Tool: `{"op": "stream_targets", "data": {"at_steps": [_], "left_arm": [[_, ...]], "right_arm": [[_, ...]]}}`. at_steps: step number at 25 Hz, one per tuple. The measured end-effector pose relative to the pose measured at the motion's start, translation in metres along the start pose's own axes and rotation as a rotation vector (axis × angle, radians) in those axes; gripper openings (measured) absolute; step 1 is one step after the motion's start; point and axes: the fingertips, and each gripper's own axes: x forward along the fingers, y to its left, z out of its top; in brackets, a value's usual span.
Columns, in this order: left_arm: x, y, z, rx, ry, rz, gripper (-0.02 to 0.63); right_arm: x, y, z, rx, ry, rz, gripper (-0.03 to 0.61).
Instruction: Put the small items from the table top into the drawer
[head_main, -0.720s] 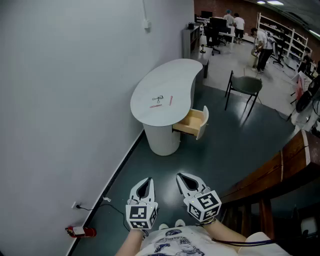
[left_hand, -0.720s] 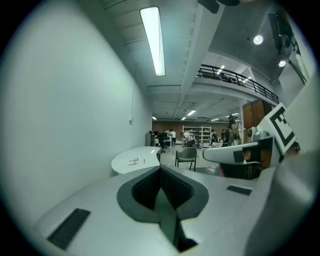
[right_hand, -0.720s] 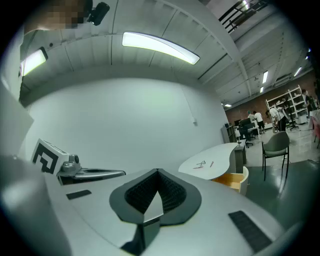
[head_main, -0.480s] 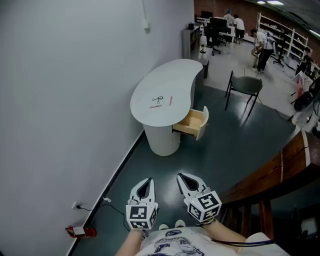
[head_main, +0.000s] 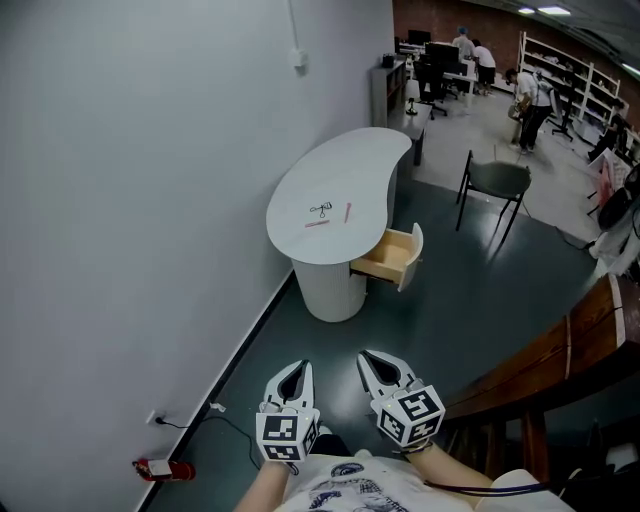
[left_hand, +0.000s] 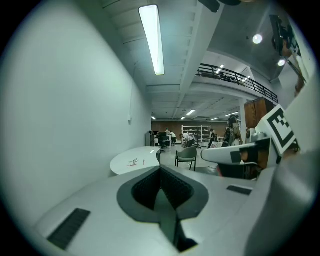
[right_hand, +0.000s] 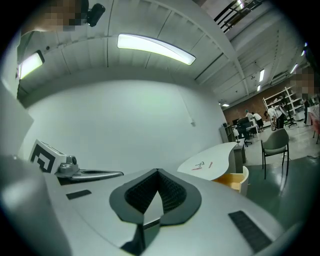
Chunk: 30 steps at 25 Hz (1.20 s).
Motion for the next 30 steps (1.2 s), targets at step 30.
{"op": "stream_targets", "data": {"at_steps": [30], "left_arm": [[0.231,0.201,0.053,-0.009,0.057,-0.155,0.02]], "right_arm": [[0.282,-0.075,0.031,0.047,0.067,-0.138,0.02]]}}
